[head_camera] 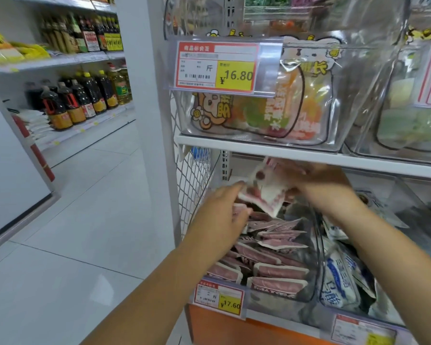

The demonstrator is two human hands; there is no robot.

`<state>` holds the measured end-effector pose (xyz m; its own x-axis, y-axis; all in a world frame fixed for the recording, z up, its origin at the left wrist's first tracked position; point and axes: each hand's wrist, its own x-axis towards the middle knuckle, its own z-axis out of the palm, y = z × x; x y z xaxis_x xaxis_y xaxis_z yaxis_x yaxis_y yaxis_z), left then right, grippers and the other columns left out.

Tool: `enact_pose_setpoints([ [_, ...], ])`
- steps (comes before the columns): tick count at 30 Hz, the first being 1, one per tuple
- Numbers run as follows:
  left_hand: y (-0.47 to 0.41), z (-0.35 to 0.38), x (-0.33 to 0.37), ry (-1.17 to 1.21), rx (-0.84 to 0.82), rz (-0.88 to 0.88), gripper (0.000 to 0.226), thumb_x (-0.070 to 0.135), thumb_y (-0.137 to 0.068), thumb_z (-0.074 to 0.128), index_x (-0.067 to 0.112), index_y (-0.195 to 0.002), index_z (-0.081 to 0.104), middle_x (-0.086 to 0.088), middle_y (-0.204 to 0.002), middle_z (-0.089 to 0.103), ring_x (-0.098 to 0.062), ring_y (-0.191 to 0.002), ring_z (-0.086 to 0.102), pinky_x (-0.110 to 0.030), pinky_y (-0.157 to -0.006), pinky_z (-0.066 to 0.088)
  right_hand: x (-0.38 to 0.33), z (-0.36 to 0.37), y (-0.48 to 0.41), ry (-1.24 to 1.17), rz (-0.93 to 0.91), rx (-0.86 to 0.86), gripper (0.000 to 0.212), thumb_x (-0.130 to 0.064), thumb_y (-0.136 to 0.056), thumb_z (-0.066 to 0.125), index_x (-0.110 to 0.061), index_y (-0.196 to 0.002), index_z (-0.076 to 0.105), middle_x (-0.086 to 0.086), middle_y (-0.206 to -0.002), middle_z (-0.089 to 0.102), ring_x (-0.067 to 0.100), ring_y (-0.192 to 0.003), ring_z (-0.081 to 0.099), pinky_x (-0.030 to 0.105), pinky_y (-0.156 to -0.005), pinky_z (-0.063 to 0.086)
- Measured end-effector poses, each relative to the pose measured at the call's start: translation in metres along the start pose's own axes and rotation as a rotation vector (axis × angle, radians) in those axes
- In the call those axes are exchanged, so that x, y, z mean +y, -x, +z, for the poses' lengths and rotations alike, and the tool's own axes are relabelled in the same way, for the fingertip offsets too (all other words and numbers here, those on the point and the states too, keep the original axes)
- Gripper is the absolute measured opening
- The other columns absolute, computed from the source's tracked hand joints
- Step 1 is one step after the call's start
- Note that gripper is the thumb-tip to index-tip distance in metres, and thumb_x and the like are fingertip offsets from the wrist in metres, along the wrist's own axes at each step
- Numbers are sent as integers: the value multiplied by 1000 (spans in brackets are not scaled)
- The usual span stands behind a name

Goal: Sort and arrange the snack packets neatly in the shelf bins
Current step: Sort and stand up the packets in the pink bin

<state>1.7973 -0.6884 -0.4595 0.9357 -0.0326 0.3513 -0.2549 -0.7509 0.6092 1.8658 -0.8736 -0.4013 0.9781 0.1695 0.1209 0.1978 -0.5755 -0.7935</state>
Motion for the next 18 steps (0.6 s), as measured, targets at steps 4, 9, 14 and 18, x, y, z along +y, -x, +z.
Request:
enact_pose_setpoints([
  [4,0,7,-7,-390,-166,47,59,45,-98,45,23,-150,27,2,-154,30,-16,-141,24,-28,-115,16,4,23,-45,-56,-106,91,30,-29,-90,64,-5,-108,65,8,-105,67,25,-99,62,26,-92,49],
  [9,-3,10,-11,-441,-152,66,59,45,-97,45,22,-149,29,2,-153,34,-18,-142,22,-27,-116,13,6,76,-86,253,-293,-161,23,-25,-88,67,-18,-110,67,-3,-103,67,13,-93,60,20,-74,40],
  [14,-3,13,-13,-430,-101,93,52,40,-96,47,21,-143,39,1,-146,42,-18,-137,29,-27,-114,19,10,78,-109,461,-209,-448,32,-23,-96,55,-12,-125,63,10,-122,63,30,-110,58,30,-84,42],
  [18,-11,13,-7,-294,-14,104,48,31,-95,50,23,-142,39,2,-141,42,-14,-128,38,-28,-110,32,17,49,-109,318,-101,-446,32,-7,-99,44,16,-121,48,32,-110,56,35,-91,53,8,-58,42],
])
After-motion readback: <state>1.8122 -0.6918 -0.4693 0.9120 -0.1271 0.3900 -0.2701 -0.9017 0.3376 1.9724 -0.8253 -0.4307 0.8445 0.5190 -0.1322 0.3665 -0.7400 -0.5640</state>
